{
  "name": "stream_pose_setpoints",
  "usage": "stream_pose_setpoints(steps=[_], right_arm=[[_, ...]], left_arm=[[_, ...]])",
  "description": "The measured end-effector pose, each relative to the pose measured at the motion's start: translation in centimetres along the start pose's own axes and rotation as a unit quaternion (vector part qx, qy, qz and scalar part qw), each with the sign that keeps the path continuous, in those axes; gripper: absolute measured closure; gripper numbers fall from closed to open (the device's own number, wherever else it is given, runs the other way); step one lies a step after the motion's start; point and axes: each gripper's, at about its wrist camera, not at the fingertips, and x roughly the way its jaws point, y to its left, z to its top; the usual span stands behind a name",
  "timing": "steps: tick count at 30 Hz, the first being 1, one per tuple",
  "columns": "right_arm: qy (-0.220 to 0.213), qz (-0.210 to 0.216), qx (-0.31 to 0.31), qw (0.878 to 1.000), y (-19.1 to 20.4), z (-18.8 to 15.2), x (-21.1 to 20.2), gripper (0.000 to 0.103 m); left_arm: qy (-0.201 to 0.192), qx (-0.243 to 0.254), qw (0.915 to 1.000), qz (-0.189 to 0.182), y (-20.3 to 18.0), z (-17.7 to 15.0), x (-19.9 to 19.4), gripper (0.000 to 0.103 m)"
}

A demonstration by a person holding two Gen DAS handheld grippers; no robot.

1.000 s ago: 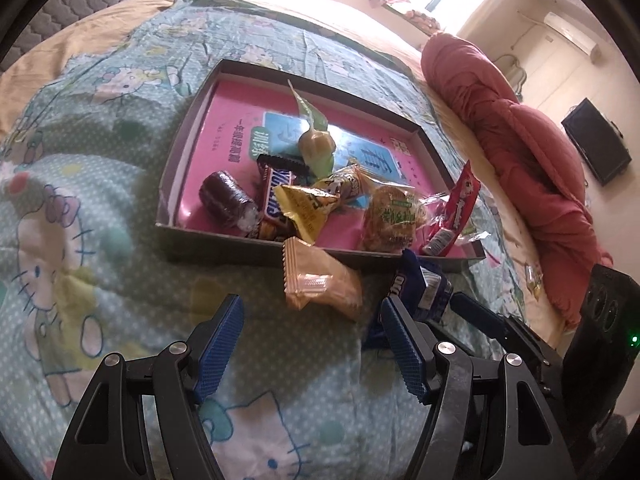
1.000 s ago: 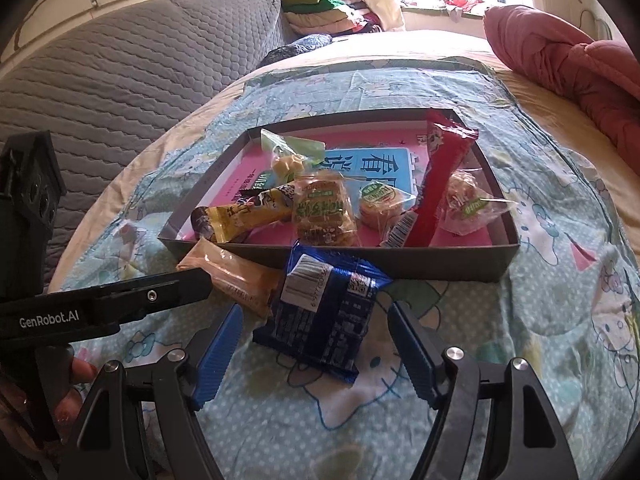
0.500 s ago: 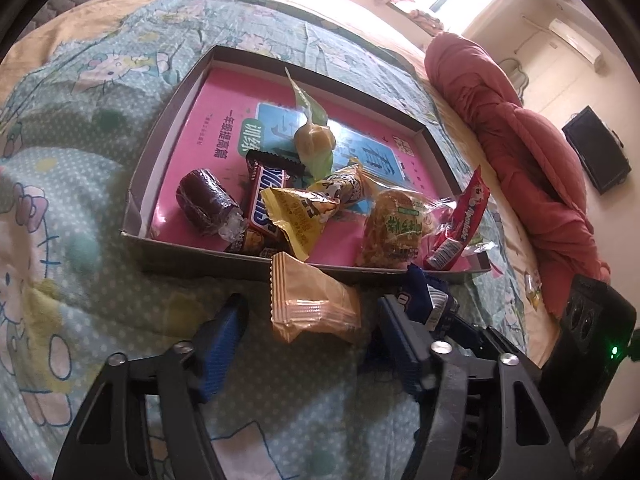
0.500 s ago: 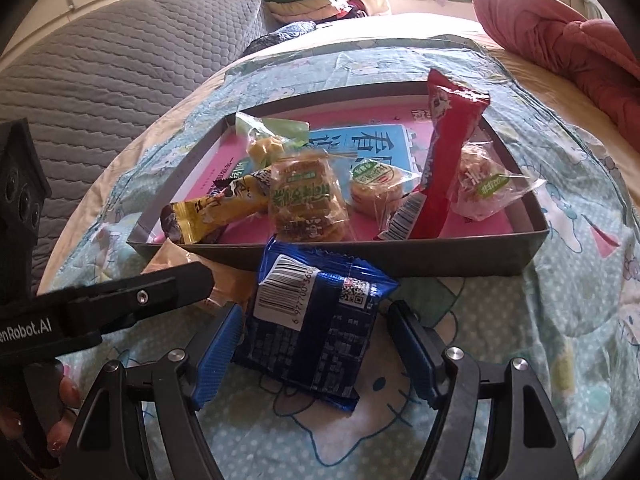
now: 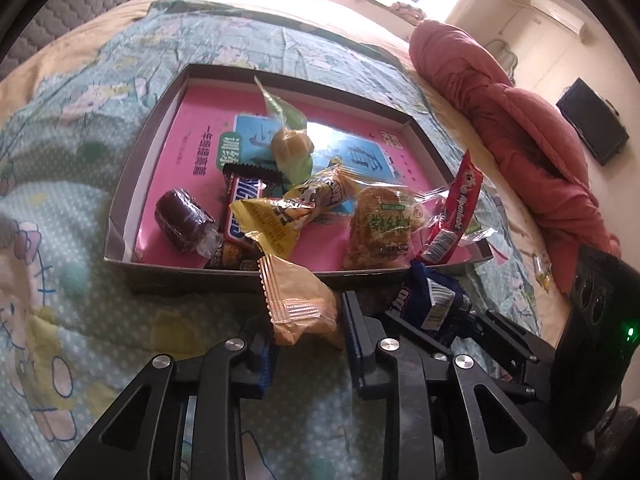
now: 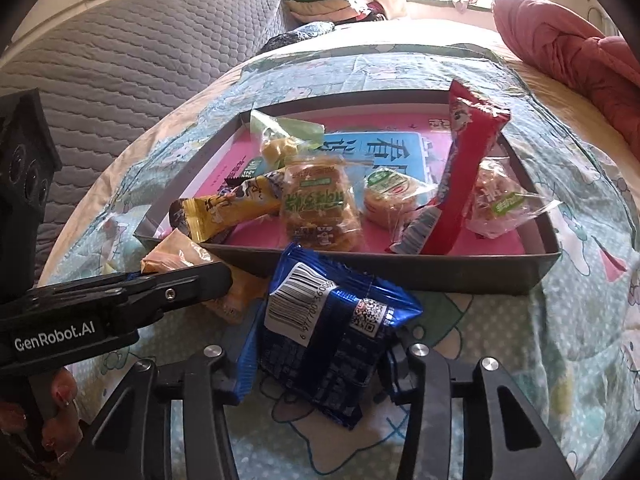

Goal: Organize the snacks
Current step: 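Close left tool on the orange wafer pack while right tool grasps the blue biscuit pack, then lower the wafer pack into the box with left tool while right tool lowers the biscuit pack in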

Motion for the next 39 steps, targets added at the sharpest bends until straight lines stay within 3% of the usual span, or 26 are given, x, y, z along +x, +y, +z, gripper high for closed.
stream_pose_setpoints(steps=[30, 39], right_arm=[[-0.047, 0.012, 0.013, 0.999, -1.3, 0.9, -3.6, 0.054], [-0.071, 0.017, 0.010, 0.997, -1.5, 1.8, -5.0, 0.054]], left_arm=[[-0.030, 0.005, 0.9995, 0.006, 0.3, -0.2, -4.1, 0.081], [-0.080, -0.005, 0.9966, 0.018, 1.2, 1.0, -7.2, 0.081]])
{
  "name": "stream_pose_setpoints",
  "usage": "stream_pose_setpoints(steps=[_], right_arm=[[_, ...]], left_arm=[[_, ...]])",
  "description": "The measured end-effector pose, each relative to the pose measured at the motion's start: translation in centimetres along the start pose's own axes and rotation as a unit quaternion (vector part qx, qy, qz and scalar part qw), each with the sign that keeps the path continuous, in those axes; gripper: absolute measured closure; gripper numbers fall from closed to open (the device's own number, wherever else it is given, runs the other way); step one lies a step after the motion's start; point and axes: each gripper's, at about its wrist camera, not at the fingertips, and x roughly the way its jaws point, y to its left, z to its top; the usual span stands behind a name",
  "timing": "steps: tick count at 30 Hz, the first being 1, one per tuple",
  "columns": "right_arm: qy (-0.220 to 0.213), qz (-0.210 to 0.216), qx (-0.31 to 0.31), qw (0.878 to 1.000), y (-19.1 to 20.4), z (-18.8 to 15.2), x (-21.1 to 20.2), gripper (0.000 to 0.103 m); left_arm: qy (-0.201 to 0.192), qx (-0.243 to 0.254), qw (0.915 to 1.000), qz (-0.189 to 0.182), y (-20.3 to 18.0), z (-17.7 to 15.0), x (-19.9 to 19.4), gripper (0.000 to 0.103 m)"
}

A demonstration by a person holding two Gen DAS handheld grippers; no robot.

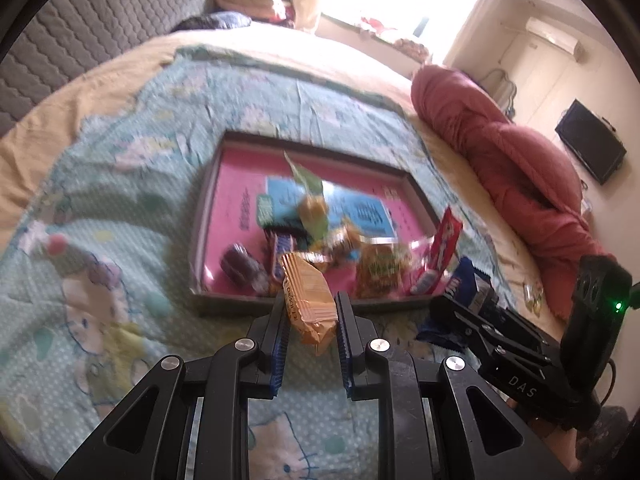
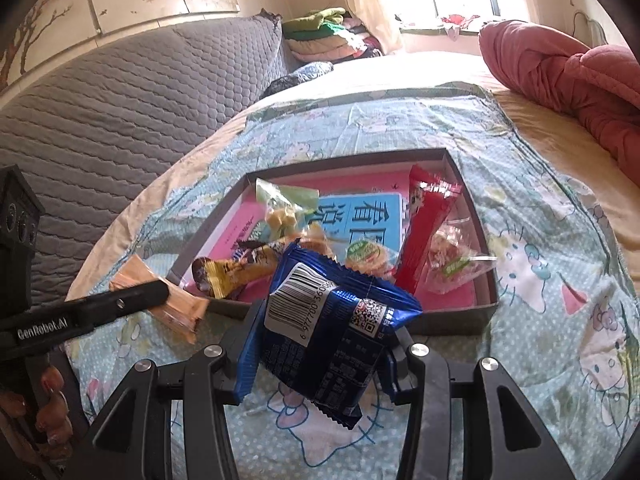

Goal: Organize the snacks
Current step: 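Lower the wafer pack into the box with left tool while right tool lowers the biscuit pack in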

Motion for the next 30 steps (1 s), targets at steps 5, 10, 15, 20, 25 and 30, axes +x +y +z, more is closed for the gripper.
stream_pose_setpoints(steps=[5, 10, 15, 20, 25, 30], right_arm=[[-0.019, 0.001, 0.006, 1.000, -0.7, 1.1, -0.6, 0.054], [-0.035, -0.005, 0.011, 0.999, -1.7, 2.1, -1.0, 0.054], [-0.045, -0.010, 0.004, 0.999, -1.8, 3.1, -0.8, 0.054], [-0.059, -0.016, -0.023, 0.998, -1.2, 3.9, -0.7, 0.054], [-0.054, -0.024, -0.035, 0.998, -1.1, 4.1, 0.0, 0.054], [-0.051, -0.034, -0.041, 0.997, -1.4, 4.4, 0.7, 0.054]], left_arm=[[-0.026, 0.001, 0.9995, 0.018, 0.6, 1.0, -0.8, 0.081], [-0.039, -0.016, 0.9990, 0.018, 1.7, 1.7, -0.3, 0.081], [-0.045, -0.024, 0.9985, 0.018, 2.4, 2.5, 0.8, 0.081], [-0.047, -0.031, 0.9984, 0.011, 3.2, 3.1, 2.4, 0.081], [-0.032, -0.030, 0.9991, -0.003, 3.7, 3.1, 4.3, 0.081], [-0.013, -0.028, 0.9995, -0.003, 3.8, 3.1, 5.7, 0.081]])
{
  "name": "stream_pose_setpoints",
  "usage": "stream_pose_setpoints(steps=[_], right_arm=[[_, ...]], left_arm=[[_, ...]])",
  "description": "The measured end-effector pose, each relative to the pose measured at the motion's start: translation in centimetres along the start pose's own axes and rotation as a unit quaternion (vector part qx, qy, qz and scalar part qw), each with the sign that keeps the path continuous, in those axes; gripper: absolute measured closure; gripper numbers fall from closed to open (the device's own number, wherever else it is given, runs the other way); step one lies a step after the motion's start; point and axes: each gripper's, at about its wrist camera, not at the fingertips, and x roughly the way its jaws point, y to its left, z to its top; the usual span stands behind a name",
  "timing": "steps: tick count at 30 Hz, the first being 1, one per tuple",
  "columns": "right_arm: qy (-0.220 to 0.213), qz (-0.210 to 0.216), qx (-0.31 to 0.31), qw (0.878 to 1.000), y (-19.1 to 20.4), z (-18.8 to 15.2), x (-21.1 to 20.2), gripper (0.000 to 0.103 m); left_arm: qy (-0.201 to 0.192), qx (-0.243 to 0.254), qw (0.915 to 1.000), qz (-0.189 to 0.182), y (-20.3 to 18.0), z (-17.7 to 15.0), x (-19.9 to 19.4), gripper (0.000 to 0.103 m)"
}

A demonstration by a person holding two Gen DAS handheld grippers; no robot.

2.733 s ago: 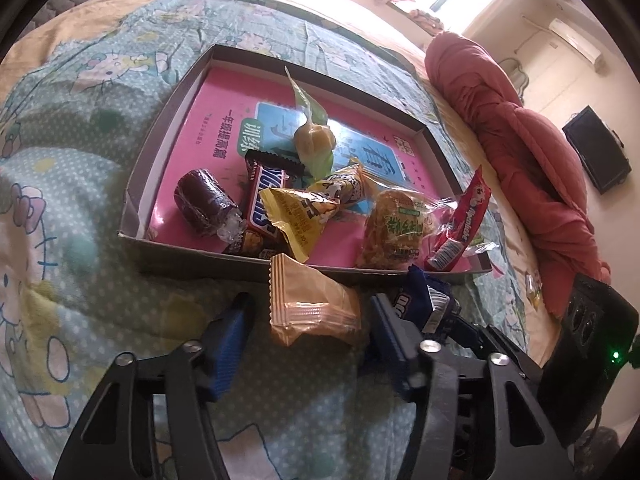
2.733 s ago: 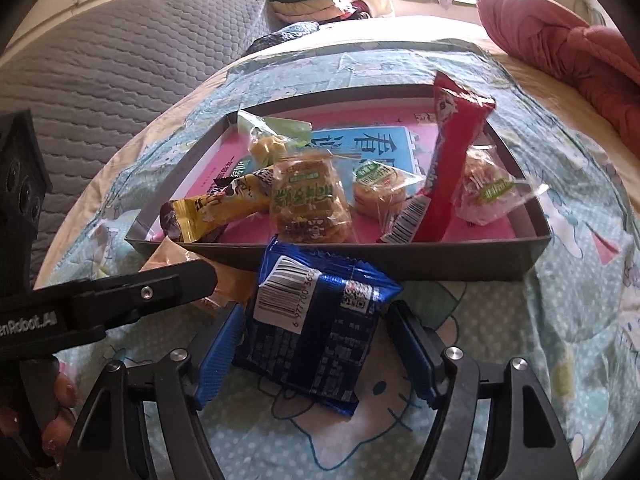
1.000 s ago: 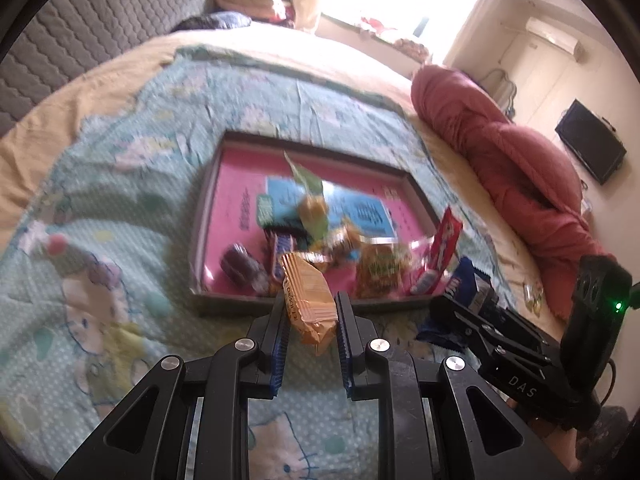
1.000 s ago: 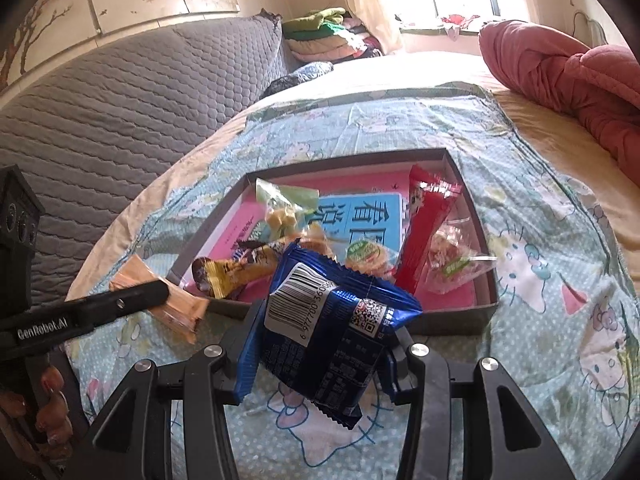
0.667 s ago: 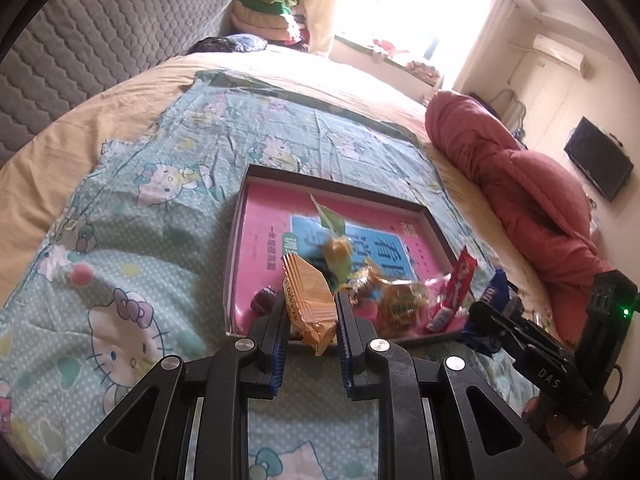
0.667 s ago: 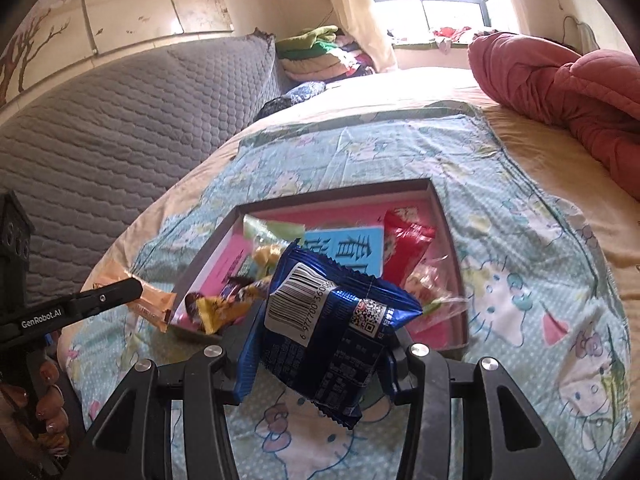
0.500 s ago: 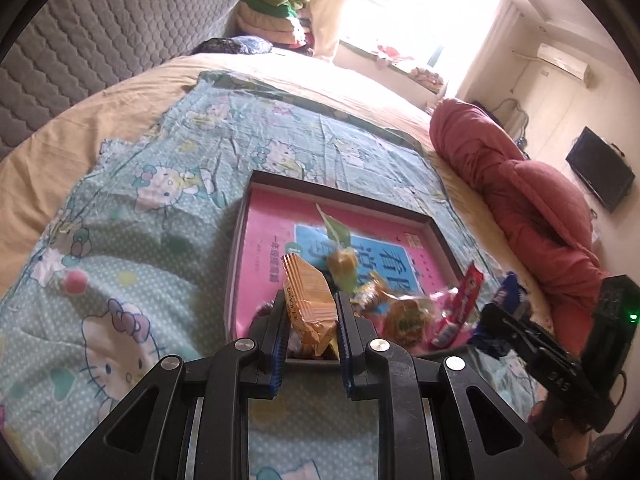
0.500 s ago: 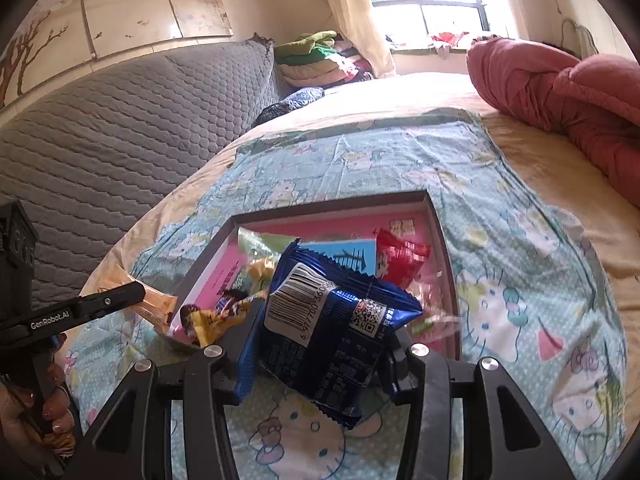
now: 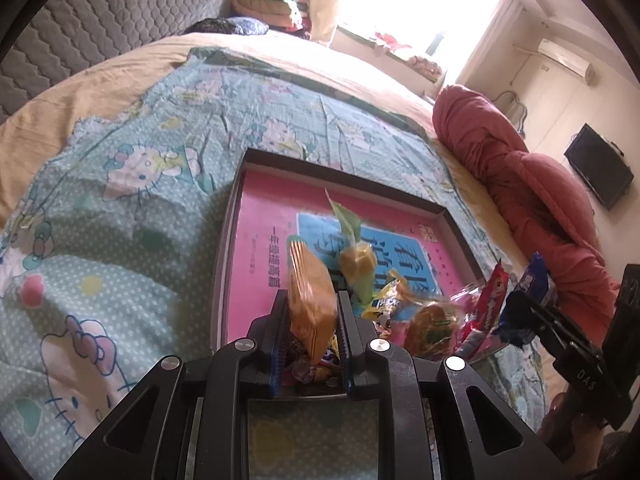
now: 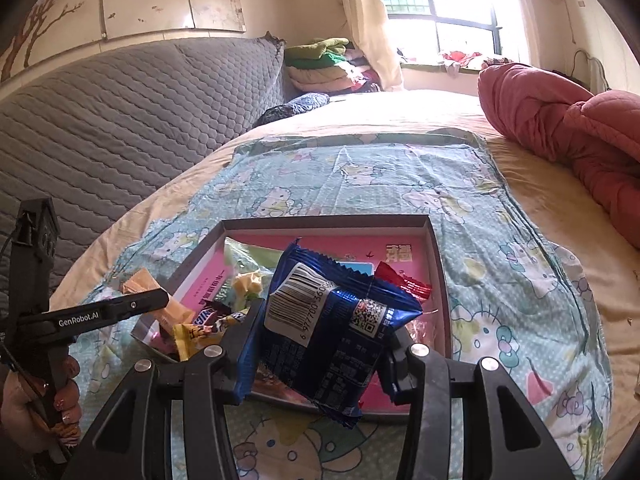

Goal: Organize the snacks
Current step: 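Lower the wafer pack into the box with left tool while right tool lowers the biscuit pack in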

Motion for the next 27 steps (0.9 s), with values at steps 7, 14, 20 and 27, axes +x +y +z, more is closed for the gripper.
stream_pose_setpoints(steps=[7, 14, 20, 27], right_arm=[[0.019, -0.001, -0.011, 1.000, 0.0, -0.1, 1.5, 0.054], [0.032, -0.001, -0.028, 0.999, 0.6, -0.5, 2.8, 0.054], [0.041, 0.003, -0.041, 0.998, 1.1, -0.6, 4.0, 0.054], [0.052, 0.021, -0.058, 0.997, 2.2, -1.0, 4.9, 0.054]], left_arm=[[0.020, 0.006, 0.9998, -0.001, -0.1, -0.4, 1.0, 0.081], [0.023, 0.009, 0.9997, 0.001, -0.2, -0.4, 1.2, 0.081], [0.022, 0.007, 0.9997, 0.004, 0.1, -0.2, 1.2, 0.081], [0.023, 0.008, 0.9997, 0.010, 0.2, 0.0, 1.3, 0.081]])
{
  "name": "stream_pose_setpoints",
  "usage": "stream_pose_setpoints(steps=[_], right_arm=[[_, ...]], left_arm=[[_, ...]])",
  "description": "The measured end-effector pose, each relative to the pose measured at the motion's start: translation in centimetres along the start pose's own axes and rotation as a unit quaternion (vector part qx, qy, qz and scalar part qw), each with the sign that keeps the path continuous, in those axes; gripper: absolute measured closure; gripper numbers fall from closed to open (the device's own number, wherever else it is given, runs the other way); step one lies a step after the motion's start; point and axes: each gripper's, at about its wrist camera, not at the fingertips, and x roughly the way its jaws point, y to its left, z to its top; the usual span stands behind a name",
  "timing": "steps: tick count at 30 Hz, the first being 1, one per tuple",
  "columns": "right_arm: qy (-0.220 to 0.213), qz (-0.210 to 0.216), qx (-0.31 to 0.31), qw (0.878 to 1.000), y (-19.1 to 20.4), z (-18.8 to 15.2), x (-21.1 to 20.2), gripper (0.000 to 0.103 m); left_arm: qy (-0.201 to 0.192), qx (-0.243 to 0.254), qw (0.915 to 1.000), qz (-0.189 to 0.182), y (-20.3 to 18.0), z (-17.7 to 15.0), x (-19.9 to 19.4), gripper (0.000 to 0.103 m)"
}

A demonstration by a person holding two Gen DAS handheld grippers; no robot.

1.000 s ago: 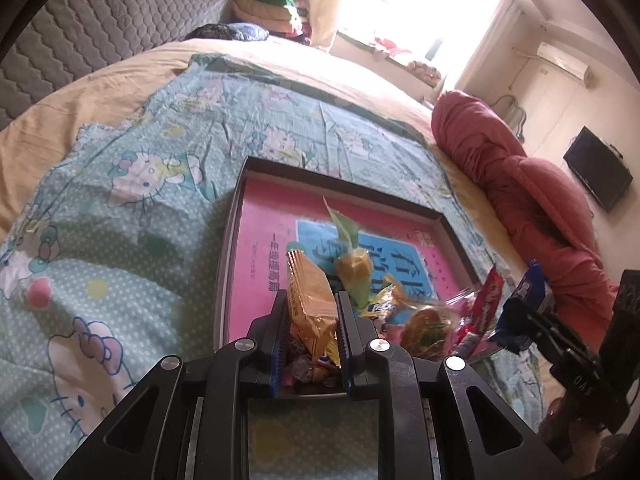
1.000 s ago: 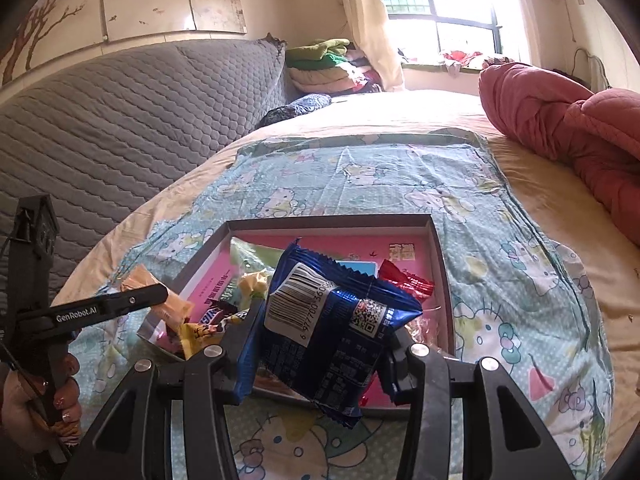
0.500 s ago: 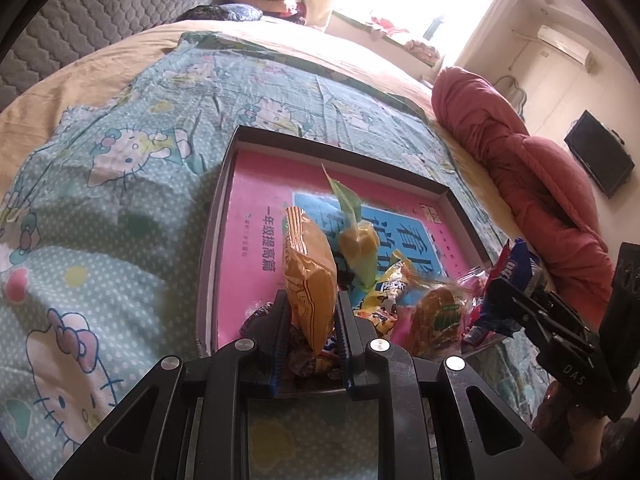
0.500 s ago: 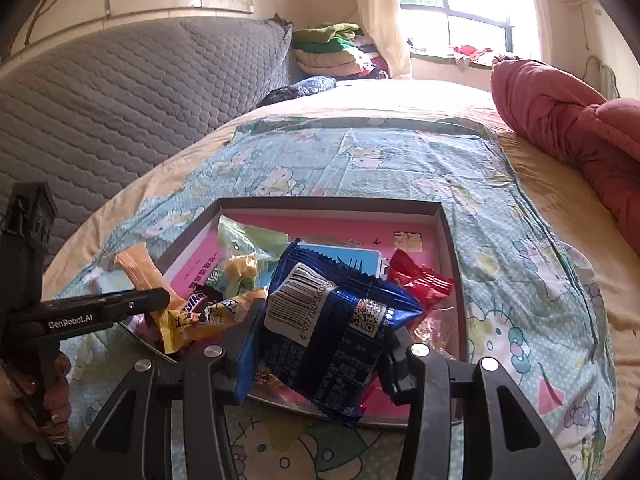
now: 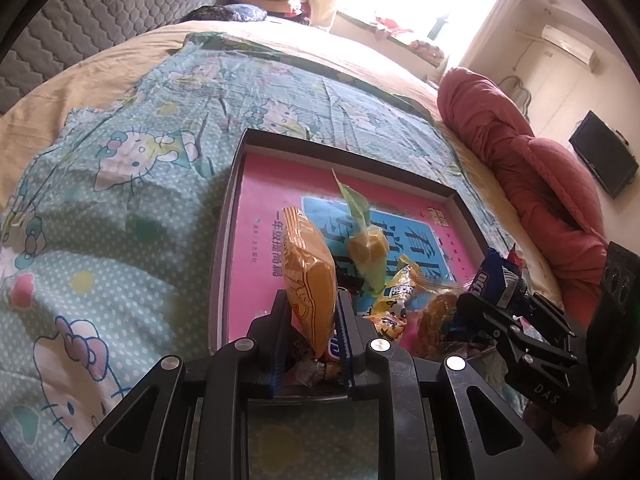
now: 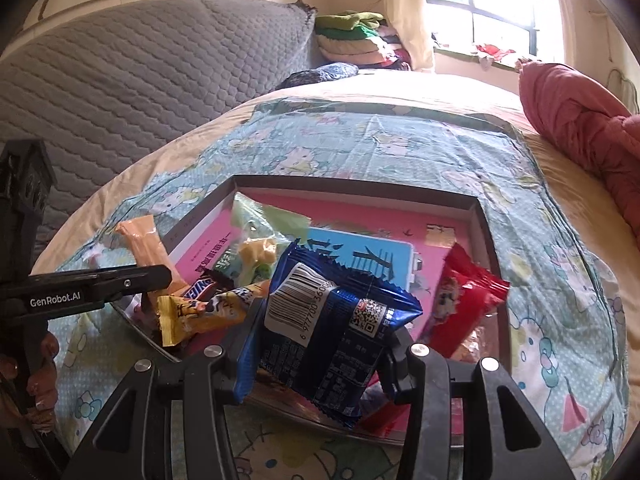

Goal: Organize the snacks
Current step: 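Lower the wafer pack into the box with left tool while right tool lowers the biscuit pack in, then open both tools to release the packs and pull them back from the box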

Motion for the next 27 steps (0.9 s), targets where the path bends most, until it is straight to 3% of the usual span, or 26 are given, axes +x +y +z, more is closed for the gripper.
stream_pose_setpoints(steps=[6, 20, 27], right_arm=[[-0.003, 0.012, -0.022, 1.000, 1.1, 0.2, 0.6, 0.054], [-0.007, 0.016, -0.047, 0.999, 2.9, 1.2, 1.7, 0.053], [-0.006, 0.017, -0.046, 0.999, 2.7, 1.3, 1.4, 0.051]], left_arm=[[0.002, 0.001, 1.0000, 0.006, 0.0, 0.1, -0.1, 0.079], [0.000, 0.002, 0.9996, 0.029, 0.4, 0.3, -0.7, 0.058], [0.001, 0.004, 0.9994, 0.034, 0.3, 0.2, -0.9, 0.054]])
